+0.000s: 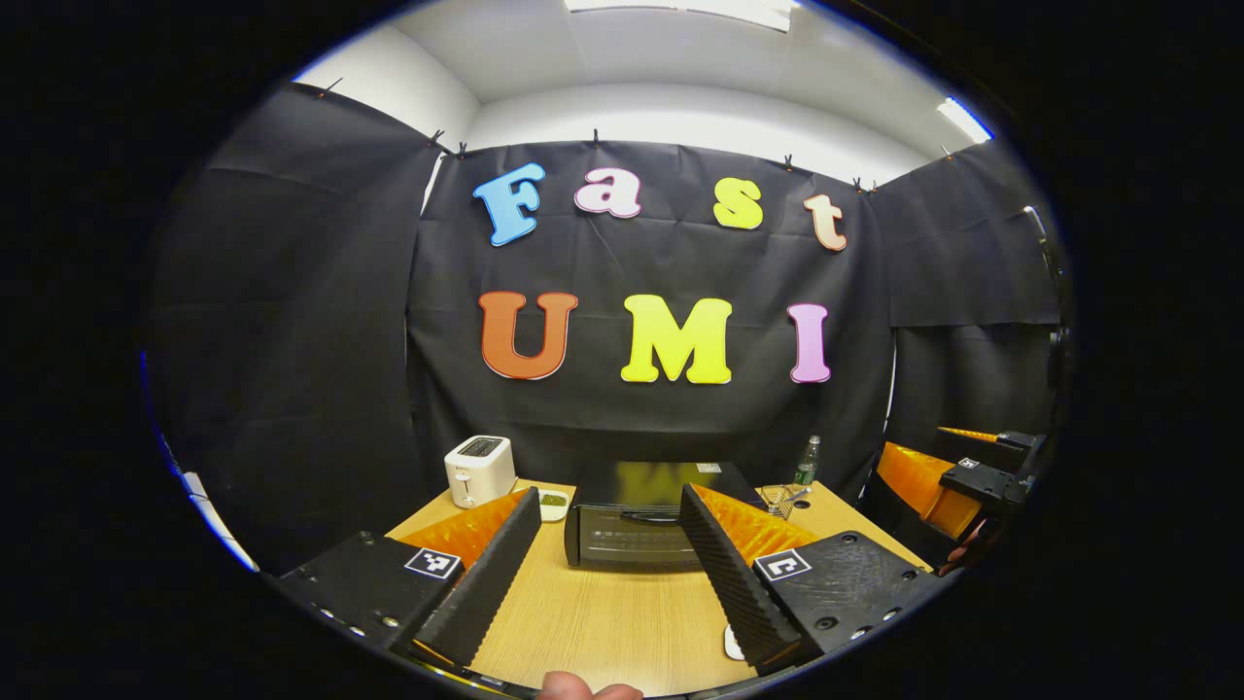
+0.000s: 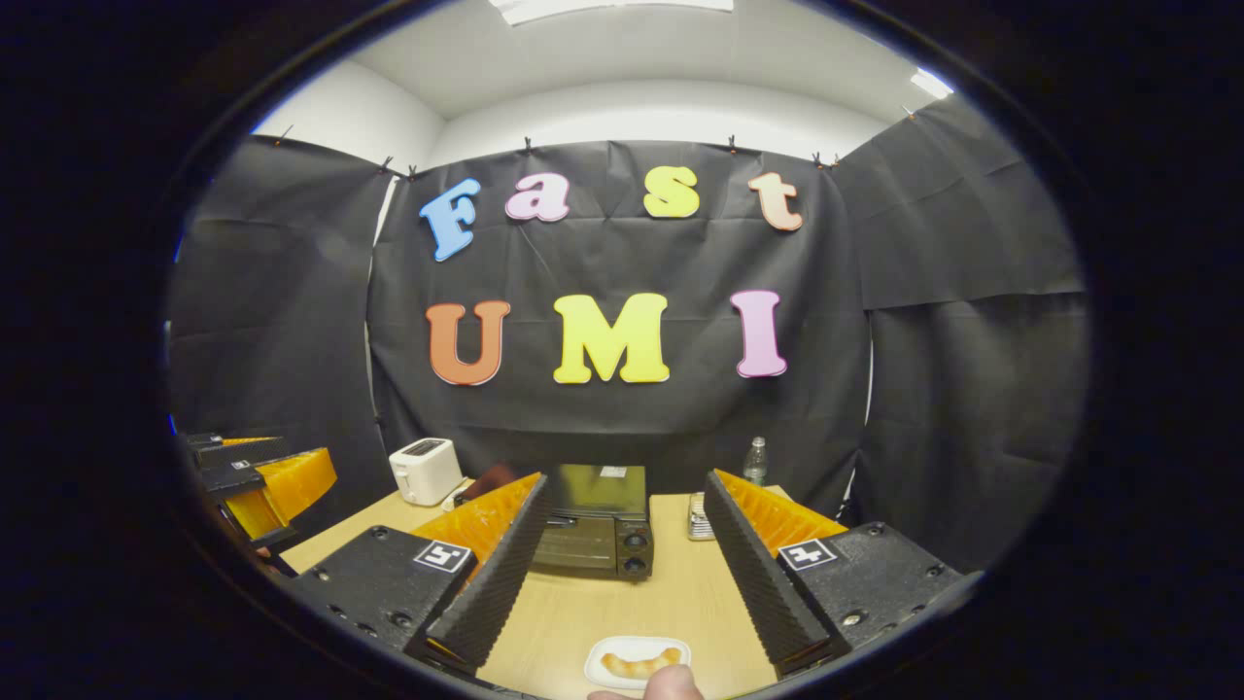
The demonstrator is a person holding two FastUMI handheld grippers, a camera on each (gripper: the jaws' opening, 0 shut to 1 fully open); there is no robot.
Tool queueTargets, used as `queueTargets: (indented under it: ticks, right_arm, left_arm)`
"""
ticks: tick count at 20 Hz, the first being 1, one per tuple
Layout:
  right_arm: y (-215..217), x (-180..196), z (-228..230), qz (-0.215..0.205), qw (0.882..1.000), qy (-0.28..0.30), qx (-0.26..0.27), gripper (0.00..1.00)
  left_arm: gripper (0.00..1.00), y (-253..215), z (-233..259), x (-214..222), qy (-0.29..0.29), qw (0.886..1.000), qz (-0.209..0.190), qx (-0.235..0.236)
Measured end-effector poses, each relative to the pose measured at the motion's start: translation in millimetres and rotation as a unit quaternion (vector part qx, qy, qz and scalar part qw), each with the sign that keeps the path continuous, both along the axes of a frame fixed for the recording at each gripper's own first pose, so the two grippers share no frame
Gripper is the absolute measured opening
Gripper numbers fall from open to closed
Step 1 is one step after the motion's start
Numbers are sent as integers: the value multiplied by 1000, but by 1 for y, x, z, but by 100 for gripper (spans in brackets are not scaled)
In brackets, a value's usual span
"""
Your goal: Open the electric oven with the left hand, put the food in, and close the electric oven.
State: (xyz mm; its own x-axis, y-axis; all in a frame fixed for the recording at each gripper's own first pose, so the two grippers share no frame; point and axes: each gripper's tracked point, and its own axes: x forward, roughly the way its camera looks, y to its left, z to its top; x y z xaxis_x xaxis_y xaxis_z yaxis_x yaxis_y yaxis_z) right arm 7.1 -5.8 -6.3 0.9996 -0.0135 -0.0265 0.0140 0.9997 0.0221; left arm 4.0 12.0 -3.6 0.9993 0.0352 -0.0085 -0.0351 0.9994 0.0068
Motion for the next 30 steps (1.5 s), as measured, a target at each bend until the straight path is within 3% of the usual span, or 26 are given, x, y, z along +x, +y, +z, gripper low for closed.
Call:
queueTargets:
  ticks: [17,26,30]
  right_arm:
    - [9,-1,-8,3,1000,10,3,100]
    - [-29,4,-21,-31,999,29,-2,98]
    - [-50,24,-15,-38,999,31,-6,100]
  left_arm:
    - [94,0,-9,-7,11,1000,-3,-5]
    - [94,-22,-26,16,27,999,-26,-19]
    - [95,-36,-33,40,47,998,-34,-32]
